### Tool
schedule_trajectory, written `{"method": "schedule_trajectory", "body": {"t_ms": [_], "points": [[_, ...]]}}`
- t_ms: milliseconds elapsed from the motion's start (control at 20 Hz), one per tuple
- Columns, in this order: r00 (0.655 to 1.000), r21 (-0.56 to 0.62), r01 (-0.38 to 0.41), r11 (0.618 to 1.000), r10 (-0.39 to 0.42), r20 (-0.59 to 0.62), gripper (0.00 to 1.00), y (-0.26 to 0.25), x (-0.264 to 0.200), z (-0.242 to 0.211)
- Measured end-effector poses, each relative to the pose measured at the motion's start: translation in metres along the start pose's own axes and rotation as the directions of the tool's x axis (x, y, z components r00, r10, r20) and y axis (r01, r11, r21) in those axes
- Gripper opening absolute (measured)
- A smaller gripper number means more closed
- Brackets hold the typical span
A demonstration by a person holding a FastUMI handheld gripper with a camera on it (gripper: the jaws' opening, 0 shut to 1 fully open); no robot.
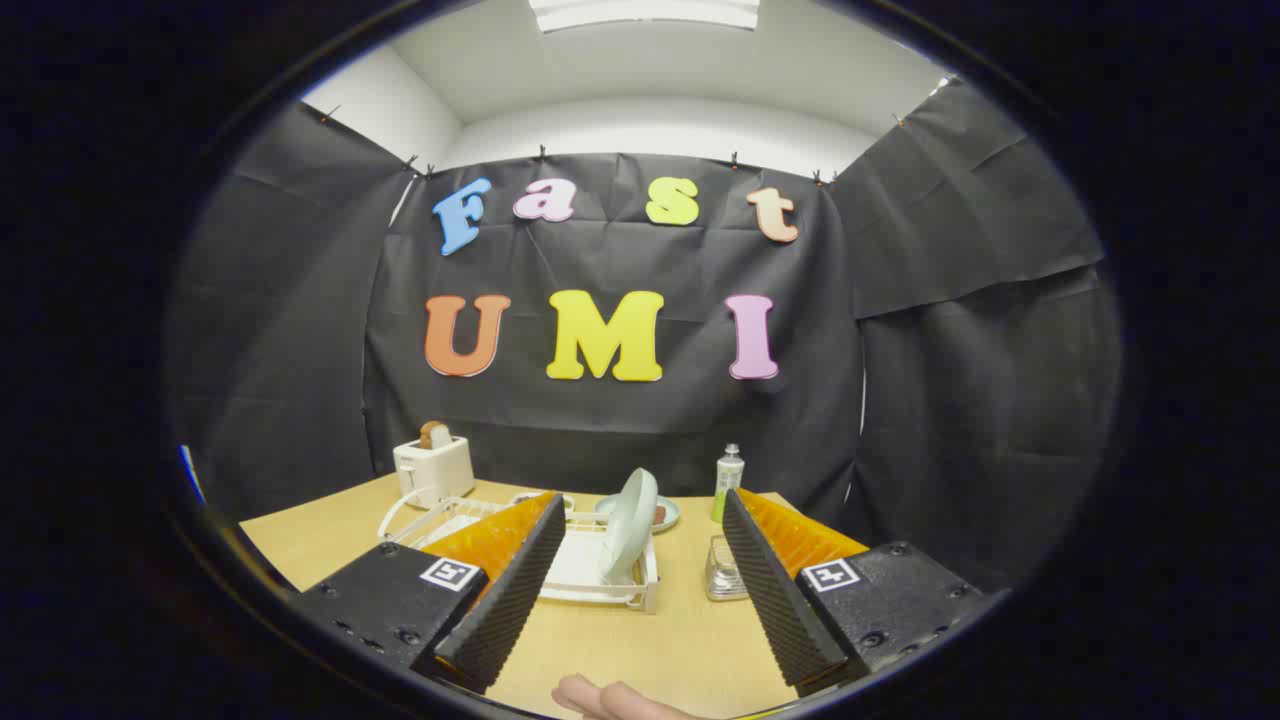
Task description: Take the plate from the dish rack, then take the spoon from the basket and place it into the plate.
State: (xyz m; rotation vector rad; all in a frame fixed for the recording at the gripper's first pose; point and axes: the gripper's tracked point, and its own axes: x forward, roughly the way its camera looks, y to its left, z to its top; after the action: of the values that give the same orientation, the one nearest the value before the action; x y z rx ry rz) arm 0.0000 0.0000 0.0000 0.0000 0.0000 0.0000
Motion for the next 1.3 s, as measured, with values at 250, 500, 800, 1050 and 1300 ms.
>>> {"method": "schedule_trajectory", "body": {"t_ms": [250,500,800,1050,1300], "points": [[1.000,-0.003,0.012,1.000,-0.012,0.005,1.00,-0.005,0.000,0.000],[0.999,-0.038,-0.012,0.999,0.013,0.029,1.00,-0.005,-0.002,0.006],[0.999,-0.044,-0.026,0.999,0.027,0.033,1.00,-0.001,0.004,0.015],[0.999,-0.050,-0.028,0.998,0.027,-0.026,1.00,0.002,0.049,0.029],[0.986,-0.075,0.009,0.997,-0.021,-0.165,1.00,0.001,0.119,0.033]]}}
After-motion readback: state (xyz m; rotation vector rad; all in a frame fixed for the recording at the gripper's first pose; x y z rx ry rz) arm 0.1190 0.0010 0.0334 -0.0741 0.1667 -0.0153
